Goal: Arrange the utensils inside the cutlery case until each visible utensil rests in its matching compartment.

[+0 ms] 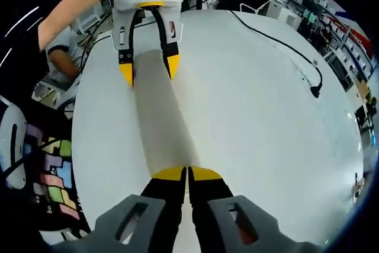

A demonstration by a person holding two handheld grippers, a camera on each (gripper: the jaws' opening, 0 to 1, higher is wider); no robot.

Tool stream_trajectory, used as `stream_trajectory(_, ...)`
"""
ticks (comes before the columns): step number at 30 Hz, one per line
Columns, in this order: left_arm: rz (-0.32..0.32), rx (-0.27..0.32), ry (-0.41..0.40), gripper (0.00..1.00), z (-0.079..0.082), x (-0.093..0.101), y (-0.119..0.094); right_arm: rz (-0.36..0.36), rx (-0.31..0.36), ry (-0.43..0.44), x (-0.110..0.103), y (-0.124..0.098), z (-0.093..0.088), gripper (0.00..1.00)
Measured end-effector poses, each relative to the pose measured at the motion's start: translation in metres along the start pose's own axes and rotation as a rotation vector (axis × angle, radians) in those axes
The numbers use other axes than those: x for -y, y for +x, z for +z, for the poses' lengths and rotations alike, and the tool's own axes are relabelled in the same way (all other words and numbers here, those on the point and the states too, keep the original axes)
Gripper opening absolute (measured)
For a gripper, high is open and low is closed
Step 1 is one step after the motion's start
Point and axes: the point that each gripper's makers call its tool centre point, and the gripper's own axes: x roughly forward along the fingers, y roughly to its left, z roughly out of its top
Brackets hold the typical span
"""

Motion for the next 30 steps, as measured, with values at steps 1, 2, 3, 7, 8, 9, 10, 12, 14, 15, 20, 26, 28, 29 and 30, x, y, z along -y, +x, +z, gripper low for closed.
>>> stream_trajectory(1,-0.001,0.003,0.001,0.43,0.001,0.000,0.000,0.012,-0.035,-0.008,-0.003,0.005,-0.004,0.01)
stream_trajectory(2,0.000,0.001,-0.001,0.43,0.000,0.000,0.000,0.017,-0.049,-0.065,-0.002,0.002,-0.002,0.01)
stream_trajectory(3,-0.001,0.003,0.001,0.43,0.000,0.000,0.000,-0.006,-0.057,-0.058,-0.003,0.003,-0.001,0.01)
stream_trajectory(7,-0.002,0.024,0.002,0.43,0.000,0.000,-0.002,-0.026,-0.064,-0.116,-0.004,0.002,-0.001,0.01)
stream_trajectory(8,-0.005,0.034,0.000,0.43,0.000,0.000,-0.002,-0.027,-0.065,-0.115,-0.003,0.002,-0.001,0.01)
stream_trajectory(9,-0.008,0.043,-0.002,0.43,0.000,-0.001,-0.002,-0.026,-0.068,-0.106,-0.003,0.002,-0.002,0.01)
stream_trajectory(10,-0.010,0.047,-0.002,0.43,0.000,0.000,-0.002,-0.024,-0.075,-0.102,-0.004,0.003,-0.002,0.01)
stream_trajectory(12,-0.008,0.047,-0.001,0.43,0.001,0.001,-0.002,-0.020,-0.106,-0.121,-0.005,0.003,-0.002,0.01)
stream_trajectory(14,0.000,0.040,0.004,0.43,0.001,0.002,-0.001,-0.015,-0.151,-0.162,-0.006,0.003,-0.003,0.01)
stream_trajectory(15,0.003,0.038,0.006,0.43,0.001,0.002,0.000,-0.010,-0.162,-0.161,-0.007,0.004,-0.003,0.01)
stream_trajectory(20,0.007,0.037,0.008,0.43,0.000,0.001,-0.001,0.026,-0.173,-0.091,-0.004,0.003,-0.004,0.00)
stream_trajectory(26,0.036,0.044,0.018,0.43,-0.001,0.005,-0.007,0.045,-0.137,-0.138,-0.005,0.002,-0.004,0.00)
stream_trajectory(28,0.045,0.044,0.037,0.41,-0.002,0.006,-0.014,0.050,-0.132,-0.128,-0.005,0.002,-0.004,0.00)
stream_trajectory(29,0.052,0.043,0.039,0.40,-0.003,0.006,-0.019,0.053,-0.130,-0.126,-0.005,0.002,-0.004,0.00)
stream_trajectory(30,0.060,0.037,0.036,0.39,-0.004,0.006,-0.023,0.057,-0.130,-0.125,-0.005,0.003,-0.003,0.00)
